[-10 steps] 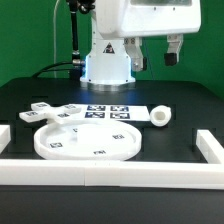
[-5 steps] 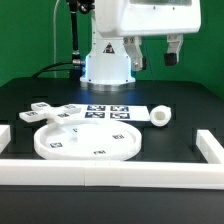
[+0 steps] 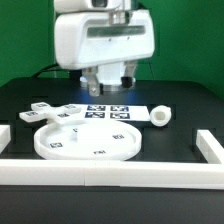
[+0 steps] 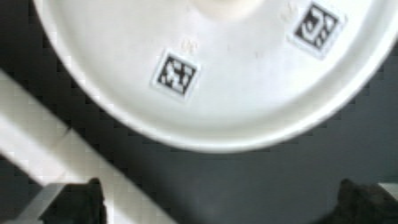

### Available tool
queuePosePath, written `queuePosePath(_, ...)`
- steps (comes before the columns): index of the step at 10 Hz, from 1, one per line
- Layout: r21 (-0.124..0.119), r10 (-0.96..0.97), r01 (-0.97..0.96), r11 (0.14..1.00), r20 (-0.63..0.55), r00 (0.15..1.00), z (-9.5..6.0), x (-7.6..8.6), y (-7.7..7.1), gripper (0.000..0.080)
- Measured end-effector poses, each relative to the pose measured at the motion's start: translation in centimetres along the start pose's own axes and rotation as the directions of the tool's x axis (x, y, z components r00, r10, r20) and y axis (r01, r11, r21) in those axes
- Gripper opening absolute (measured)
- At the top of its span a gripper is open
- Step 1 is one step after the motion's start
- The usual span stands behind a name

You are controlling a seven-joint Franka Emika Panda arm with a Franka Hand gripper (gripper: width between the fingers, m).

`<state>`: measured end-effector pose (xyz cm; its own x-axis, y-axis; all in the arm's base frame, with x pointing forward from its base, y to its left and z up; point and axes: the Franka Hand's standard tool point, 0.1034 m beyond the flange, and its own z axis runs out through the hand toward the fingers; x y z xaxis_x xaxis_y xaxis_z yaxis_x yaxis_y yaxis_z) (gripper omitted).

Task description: Assemble round table

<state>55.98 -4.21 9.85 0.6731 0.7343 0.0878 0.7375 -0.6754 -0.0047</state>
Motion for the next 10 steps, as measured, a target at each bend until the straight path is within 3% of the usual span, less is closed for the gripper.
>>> queuePosePath(4,0.009,0.005,-0.005,1.000,0.005,1.000,0.4,-0.4,0.1,0.0649)
queuePosePath(5,0.013,0.001,-0.001,1.000,0.008,1.000,1.1,-0.5,0.0,0.0649)
queuePosePath(6,-0.001,-0.029,0.029,1.000,0.001,1.000,2.3,-1.6,0.0,0.0649)
queuePosePath(7,0.001,-0.031,0.031,1.000,0.005,1.000,3.4,-2.8,-0.3,0.0649)
queuePosePath(10,0.021,-0.033,0.032,0.999,0.016,0.999,5.7,-4.7,-0.3,0.0649)
